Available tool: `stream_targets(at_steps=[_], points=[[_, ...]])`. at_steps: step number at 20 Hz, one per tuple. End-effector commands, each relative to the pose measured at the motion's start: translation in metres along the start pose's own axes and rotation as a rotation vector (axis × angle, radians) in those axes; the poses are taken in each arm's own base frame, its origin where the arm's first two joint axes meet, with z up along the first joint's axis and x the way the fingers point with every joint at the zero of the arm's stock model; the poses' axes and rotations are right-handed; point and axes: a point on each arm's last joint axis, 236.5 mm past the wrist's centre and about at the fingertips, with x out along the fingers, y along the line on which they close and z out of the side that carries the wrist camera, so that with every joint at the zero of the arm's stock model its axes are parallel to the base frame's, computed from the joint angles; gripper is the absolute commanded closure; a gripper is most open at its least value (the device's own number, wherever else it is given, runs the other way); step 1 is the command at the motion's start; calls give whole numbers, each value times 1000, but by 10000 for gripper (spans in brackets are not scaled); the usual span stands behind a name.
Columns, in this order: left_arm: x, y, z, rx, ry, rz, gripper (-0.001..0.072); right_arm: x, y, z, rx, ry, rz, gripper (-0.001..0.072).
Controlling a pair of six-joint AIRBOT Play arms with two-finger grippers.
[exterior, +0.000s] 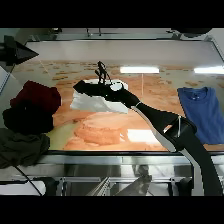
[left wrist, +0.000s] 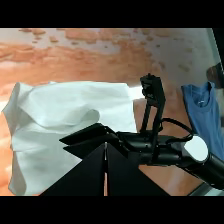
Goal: Fold the shirts.
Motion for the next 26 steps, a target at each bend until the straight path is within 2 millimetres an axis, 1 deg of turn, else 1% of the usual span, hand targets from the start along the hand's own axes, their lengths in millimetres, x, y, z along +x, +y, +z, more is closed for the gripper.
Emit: stream_targets(at_steps=[1, 2, 3, 4, 7, 9, 10, 11, 12, 13, 14, 15, 16, 17, 18, 19, 20, 21, 23, 26], points=[[0, 12, -15, -35, 16, 3, 698, -17, 39, -17, -31, 127, 192, 539], [5, 11, -19, -37, 29, -4, 698, -37, 47, -9, -49, 164, 239, 694], [9, 8, -22, -36, 42, -11, 698, -54, 49, 2, -59, 189, 245, 690], [14, 4, -26, -35, 57, -19, 698, -75, 44, 14, -67, 215, 216, 690], [26, -4, -33, -26, 87, -36, 698, -142, 18, 46, -100, 291, 41, 691], [32, -13, -39, -11, 117, -54, 698, -193, 2, 60, -85, 341, -69, 691], [33, -16, -43, -7, 132, -61, 698, -214, -7, 61, -66, 373, -111, 691], [34, -17, -47, -3, 149, -61, 698, -232, -15, 55, -53, 421, -141, 691], [33, -19, -50, -3, 163, -67, 698, -249, -23, 45, -21, 475, -156, 692], [33, -20, -54, -2, 180, -74, 698, -260, -34, 38, 15, 492, -162, 692], [32, -22, -58, 7, 196, -82, 698, -265, -52, 38, 59, 459, -188, 692], [31, -23, -60, 15, 207, -87, 698, -268, -77, 42, 111, 389, -234, 691], [31, -23, -60, 15, 207, -87, 698, -268, -97, 43, 157, 339, -264, 691], [32, -23, -59, 15, 200, -85, 698, -266, -114, 41, 190, 311, -285, 690], [32, -21, -55, 17, 186, -79, 698, -263, -128, 37, 193, 307, -299, 675], [33, -21, -54, 20, 179, -78, 698, -260, -141, 35, 207, 303, -310, 454], [33, -21, -54, 22, 179, -78, 698, -257, -152, 33, 222, 299, -322, 139], [33, -21, -54, 23, 180, -78, 698, -255, -165, 33, 238, 285, -337, 10], [33, -21, -53, 23, 177, -77, 698, -248, -187, 32, 256, 254, -367, 10], [33, -20, -52, 23, 173, -75, 698, -232, -198, 24, 305, 243, -352, 10]])
